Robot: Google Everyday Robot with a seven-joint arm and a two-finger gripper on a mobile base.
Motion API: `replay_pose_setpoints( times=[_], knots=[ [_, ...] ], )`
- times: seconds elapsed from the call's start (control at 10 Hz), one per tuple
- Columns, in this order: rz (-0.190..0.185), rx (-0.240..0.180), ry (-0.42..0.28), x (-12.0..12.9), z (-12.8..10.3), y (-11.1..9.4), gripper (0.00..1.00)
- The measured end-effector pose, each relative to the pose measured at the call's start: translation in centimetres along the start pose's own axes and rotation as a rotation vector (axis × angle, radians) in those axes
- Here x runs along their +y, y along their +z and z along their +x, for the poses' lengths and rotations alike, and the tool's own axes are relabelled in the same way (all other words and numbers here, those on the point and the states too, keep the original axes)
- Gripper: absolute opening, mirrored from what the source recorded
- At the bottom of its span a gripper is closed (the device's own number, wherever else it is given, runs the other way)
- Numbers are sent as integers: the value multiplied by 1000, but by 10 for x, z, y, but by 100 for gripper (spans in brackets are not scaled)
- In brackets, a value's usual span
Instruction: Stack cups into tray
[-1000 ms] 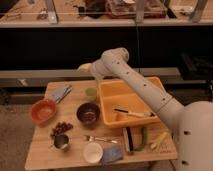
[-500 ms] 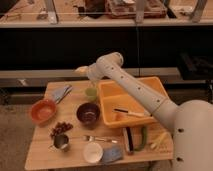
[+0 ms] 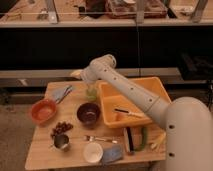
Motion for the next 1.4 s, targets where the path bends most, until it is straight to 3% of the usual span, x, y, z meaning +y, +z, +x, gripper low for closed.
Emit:
replay_pose_setpoints(
  times=[0.5,1.4],
  knots=[
    [-57,-11,-49,12,-5,31,80],
    [-139,-40,-108,31,16,56,80]
  ],
)
